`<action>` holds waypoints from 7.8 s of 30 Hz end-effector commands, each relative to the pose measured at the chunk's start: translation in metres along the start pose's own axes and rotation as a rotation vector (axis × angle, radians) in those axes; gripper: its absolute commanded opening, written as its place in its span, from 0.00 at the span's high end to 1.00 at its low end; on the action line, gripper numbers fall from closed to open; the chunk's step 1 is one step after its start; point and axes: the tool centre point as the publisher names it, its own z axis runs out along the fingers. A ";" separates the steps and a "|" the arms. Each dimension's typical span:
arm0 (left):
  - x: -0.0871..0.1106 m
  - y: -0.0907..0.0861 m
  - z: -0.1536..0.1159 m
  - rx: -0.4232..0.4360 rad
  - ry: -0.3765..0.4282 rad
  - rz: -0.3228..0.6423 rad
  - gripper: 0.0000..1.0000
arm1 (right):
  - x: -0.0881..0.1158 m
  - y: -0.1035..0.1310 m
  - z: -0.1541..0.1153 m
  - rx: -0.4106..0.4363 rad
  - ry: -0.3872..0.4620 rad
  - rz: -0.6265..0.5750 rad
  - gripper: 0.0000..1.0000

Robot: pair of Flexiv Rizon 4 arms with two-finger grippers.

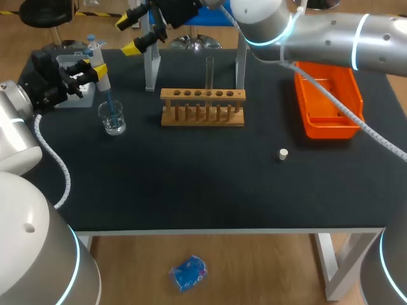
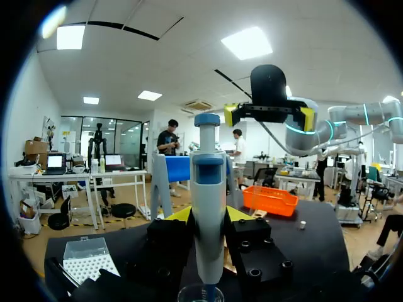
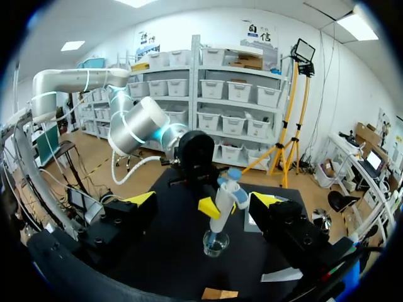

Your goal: Invert the test tube, pick up the pipette, mount the tip to pipette, aspirate from beaker and dispense into the tube, eject the tip, return the pipette, and cap with the stopper.

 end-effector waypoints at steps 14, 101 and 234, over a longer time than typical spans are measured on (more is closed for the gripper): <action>0.000 0.001 0.000 0.004 -0.001 0.002 1.00 | -0.004 0.035 0.010 -0.091 0.053 -0.029 1.00; 0.000 0.001 0.000 0.004 -0.001 0.002 1.00 | -0.040 0.028 0.059 -0.167 0.143 -0.008 1.00; 0.000 0.001 0.000 0.004 -0.001 0.002 1.00 | -0.040 0.026 0.057 -0.167 0.127 0.021 1.00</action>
